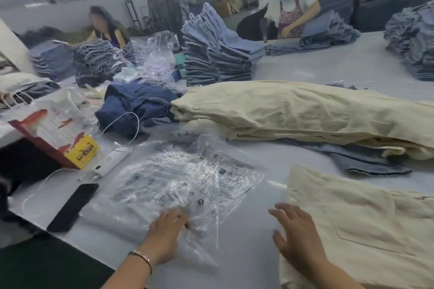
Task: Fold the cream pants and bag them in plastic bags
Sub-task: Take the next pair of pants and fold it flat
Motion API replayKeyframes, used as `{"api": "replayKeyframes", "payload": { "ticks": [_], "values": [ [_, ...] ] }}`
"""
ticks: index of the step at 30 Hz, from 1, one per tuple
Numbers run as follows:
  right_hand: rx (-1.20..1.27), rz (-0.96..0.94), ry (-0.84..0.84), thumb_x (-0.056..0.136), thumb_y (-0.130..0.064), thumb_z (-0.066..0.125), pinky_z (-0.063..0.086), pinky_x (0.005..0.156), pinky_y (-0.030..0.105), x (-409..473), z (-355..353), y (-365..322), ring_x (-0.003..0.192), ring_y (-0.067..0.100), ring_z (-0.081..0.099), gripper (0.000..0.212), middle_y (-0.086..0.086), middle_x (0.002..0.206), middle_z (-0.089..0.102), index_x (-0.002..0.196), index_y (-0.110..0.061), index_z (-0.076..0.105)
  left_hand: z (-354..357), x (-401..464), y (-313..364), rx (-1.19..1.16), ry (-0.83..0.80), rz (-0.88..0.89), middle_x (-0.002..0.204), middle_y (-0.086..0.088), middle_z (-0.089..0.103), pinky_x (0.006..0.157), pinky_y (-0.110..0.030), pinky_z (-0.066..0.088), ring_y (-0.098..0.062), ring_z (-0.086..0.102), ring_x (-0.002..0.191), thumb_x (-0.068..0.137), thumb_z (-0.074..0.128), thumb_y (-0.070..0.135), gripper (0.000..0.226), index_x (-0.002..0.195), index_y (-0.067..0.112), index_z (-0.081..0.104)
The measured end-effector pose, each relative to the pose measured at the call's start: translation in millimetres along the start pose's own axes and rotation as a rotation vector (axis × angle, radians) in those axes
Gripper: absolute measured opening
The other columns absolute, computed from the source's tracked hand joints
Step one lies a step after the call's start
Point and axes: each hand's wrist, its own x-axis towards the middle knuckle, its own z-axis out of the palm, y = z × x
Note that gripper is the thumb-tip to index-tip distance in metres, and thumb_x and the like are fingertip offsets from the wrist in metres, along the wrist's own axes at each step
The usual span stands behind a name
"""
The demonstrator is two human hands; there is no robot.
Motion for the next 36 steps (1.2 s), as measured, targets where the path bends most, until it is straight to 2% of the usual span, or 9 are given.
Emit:
{"api": "replayKeyframes", "payload": {
  "ticks": [4,8,12,17,22,26,30,33,36],
  "values": [
    [0.091,-0.143,-0.271,0.055,-0.046,0.084,0.047,0.074,0.016,18.2,22.5,-50.9,0.090,0.010,0.064,0.055,-0.010,0.097,0.064,0.105,-0.029,0.067,-0.1,-0.2,-9.5,-0.062,0.046,0.159,0.145,0.016,0.028,0.115,-0.028,0.018,-0.009,0.015,0.140,0.078,0.049,0.017,0.057,0.130,0.040,0.045],
    [0.066,-0.030,-0.527,0.075,-0.067,0.056,0.040,0.092,0.027,26.1,60.8,-81.5,0.119,0.014,0.044,0.067,-0.008,0.125,0.048,0.132,-0.034,0.041,-10.4,13.4,-6.4,-0.234,0.224,0.287,0.124,0.009,0.058,0.096,-0.024,0.038,-0.014,0.049,0.120,0.088,0.051,0.029,0.030,0.114,0.026,0.067],
    [0.248,0.245,-0.357,0.092,-0.031,0.048,0.040,0.069,0.027,42.7,59.7,-78.9,0.092,0.017,0.062,0.010,-0.009,0.092,0.061,0.099,-0.030,0.055,-21.2,32.1,-7.1,-0.242,0.236,0.357,0.110,0.013,0.060,0.078,-0.023,0.043,-0.008,0.058,0.101,0.095,0.046,0.046,0.029,0.110,0.028,0.063],
    [0.884,0.635,-0.027,0.093,0.003,0.039,0.039,0.045,0.024,80.3,16.5,-61.1,0.049,0.029,0.064,0.031,0.009,0.066,0.070,0.100,-0.017,0.061,-41.1,60.6,-4.4,-0.093,0.264,0.326,0.092,0.005,0.063,0.063,-0.025,0.034,-0.017,0.060,0.089,0.098,0.044,0.035,0.021,0.090,0.022,0.059],
    [1.070,0.520,0.265,0.092,0.005,0.048,0.049,0.072,0.013,109.2,-28.6,-57.5,0.100,0.006,0.066,0.046,-0.008,0.114,0.067,0.119,-0.029,0.062,-94.8,84.5,18.0,-0.521,0.706,0.247,0.050,0.009,0.031,0.044,-0.026,0.026,-0.017,0.035,0.046,0.085,0.060,0.050,0.044,0.063,0.019,0.040],
    [1.284,0.482,0.278,0.071,-0.031,0.073,0.049,0.095,0.038,118.2,-48.5,-60.7,0.118,0.011,0.057,0.096,-0.005,0.135,0.052,0.150,-0.031,0.018,-140.2,89.3,37.8,-0.846,0.910,0.167,0.048,0.011,0.025,0.043,-0.027,0.023,-0.010,0.024,0.045,0.076,0.060,0.066,0.056,0.057,0.023,0.030],
    [1.389,0.492,-0.029,0.063,-0.047,0.081,0.056,0.081,0.042,112.1,-43.8,-80.3,0.107,0.024,0.066,0.093,0.007,0.120,0.066,0.141,-0.026,0.035,-135.5,76.7,58.4,-0.726,0.571,0.407,0.059,0.011,0.052,0.051,-0.023,0.039,-0.006,0.047,0.054,0.066,0.062,0.077,0.059,0.085,0.021,0.056],
    [1.297,0.452,-0.129,0.064,-0.060,0.079,0.057,0.080,0.035,107.6,-36.5,-88.8,0.103,0.014,0.068,0.058,-0.007,0.110,0.071,0.114,-0.039,0.060,-115.7,64.2,74.6,-0.755,0.162,0.638,0.104,0.029,0.065,0.075,-0.018,0.049,0.009,0.060,0.089,0.078,0.047,0.079,0.064,0.126,0.036,0.054],
    [1.150,0.597,-0.062,0.089,-0.040,0.061,0.057,0.073,0.027,109.0,-31.5,-83.7,0.081,0.010,0.071,0.023,-0.002,0.089,0.074,0.104,-0.022,0.067,-103.7,67.6,76.8,-0.860,0.119,0.538,0.071,0.018,0.062,0.061,-0.027,0.041,0.001,0.052,0.063,0.086,0.047,0.069,0.039,0.098,0.038,0.066]
  ]
}}
